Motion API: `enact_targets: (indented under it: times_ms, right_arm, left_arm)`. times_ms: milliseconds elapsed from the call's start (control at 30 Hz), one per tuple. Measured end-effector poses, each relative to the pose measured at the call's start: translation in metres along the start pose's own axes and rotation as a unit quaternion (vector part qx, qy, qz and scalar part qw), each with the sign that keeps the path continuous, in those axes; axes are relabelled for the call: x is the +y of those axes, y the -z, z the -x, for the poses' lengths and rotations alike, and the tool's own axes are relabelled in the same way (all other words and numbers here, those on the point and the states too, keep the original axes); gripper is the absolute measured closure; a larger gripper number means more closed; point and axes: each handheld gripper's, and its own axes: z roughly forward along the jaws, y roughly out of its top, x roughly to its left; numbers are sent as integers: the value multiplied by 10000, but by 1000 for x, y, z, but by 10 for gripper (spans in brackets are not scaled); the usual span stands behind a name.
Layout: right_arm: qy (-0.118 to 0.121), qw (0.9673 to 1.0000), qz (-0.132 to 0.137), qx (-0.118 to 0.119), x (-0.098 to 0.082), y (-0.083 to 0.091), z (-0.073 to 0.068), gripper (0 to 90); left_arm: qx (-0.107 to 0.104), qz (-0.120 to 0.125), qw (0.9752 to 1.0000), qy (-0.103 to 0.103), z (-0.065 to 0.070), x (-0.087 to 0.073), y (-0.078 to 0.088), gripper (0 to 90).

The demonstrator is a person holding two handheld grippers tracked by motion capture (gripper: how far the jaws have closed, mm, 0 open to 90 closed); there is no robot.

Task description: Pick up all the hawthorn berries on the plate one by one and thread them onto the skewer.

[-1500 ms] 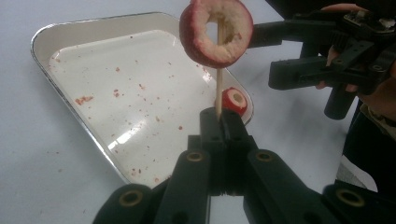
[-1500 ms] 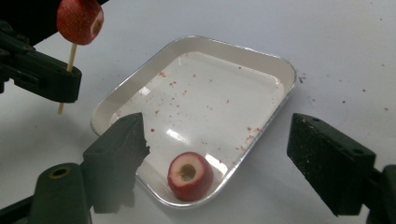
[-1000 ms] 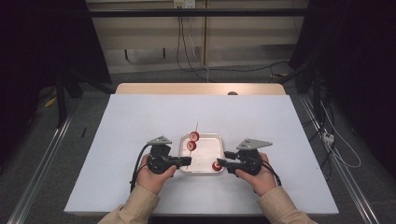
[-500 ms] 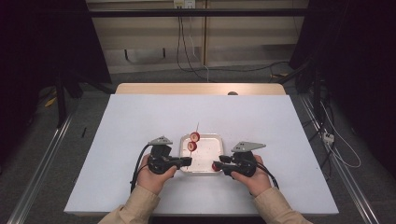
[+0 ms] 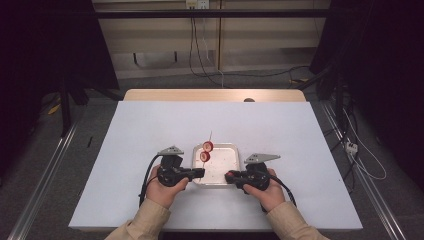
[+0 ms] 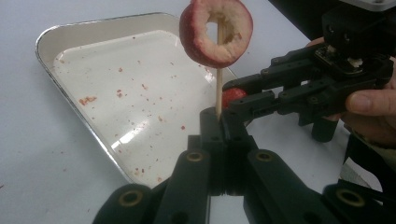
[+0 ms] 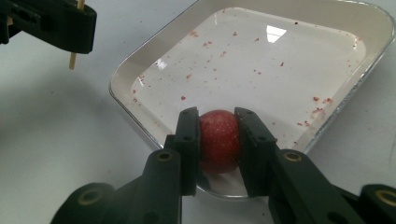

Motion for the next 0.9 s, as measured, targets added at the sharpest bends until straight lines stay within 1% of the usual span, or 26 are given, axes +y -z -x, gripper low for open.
enact_targets:
  times_ms: [67, 100, 133, 167, 200, 233, 267, 300, 333, 433, 467, 567, 600, 700, 733, 900]
  right_arm:
    - [-171, 9998, 93, 55, 2, 2, 1, 728]
    - [-288, 9994, 193, 46, 3, 4, 2, 728]
    - [-419, 9986, 302, 100, 5, 6, 4, 728]
    - [-558, 9976, 383, 168, 7, 8, 6, 728]
    - [-712, 9961, 495, 174, 9, 10, 8, 729]
    - [-862, 9944, 593, 173, 12, 12, 10, 729]
    - [-1016, 9920, 709, 221, 15, 15, 12, 729]
    - [-1119, 9899, 827, 251, 19, 17, 13, 729]
    - [-1168, 9890, 871, 241, 24, 19, 14, 729]
    - [-1211, 9866, 1072, 209, 38, 25, 14, 730]
    - [-1190, 9865, 1114, 170, 42, 27, 14, 730]
    - [-1244, 9846, 1209, 226, 53, 32, 14, 730]
    - [-1272, 9834, 1268, 255, 55, 33, 14, 731]
    - [-1348, 9813, 1349, 277, 60, 37, 15, 731]
    - [-1377, 9809, 1342, 306, 61, 37, 15, 731]
    - [-1369, 9805, 1379, 289, 64, 39, 14, 731]
  left_arm:
    - [-27, 0, 10000, -2, 1, 0, -1, 897]
    - [-49, -31, 10000, -13, 1, 0, -1, 897]
    - [-40, -39, 10000, -11, 1, 0, -1, 897]
    - [-73, -86, 9999, -55, 1, 0, -2, 897]
    - [-94, -116, 9999, -19, 2, 0, -3, 897]
    - [-108, -147, 9998, -46, 2, -1, -3, 897]
    - [-136, -183, 9997, -36, 3, -1, -5, 897]
    - [-191, -226, 9996, -23, 4, -2, -7, 897]
    - [-205, -282, 9994, -65, 6, -2, -9, 897]
    - [-279, -406, 9987, -108, 10, -4, -14, 897]
    - [-269, -452, 9985, -137, 11, -4, -15, 897]
    - [-304, -533, 9980, -152, 12, -5, -17, 897]
    - [-298, -559, 9979, -145, 12, -6, -17, 897]
    - [-346, -616, 9974, -148, 13, -6, -18, 897]
    - [-351, -653, 9971, -158, 13, -6, -18, 897]
    - [-363, -777, 9961, -194, 15, -8, -23, 898]
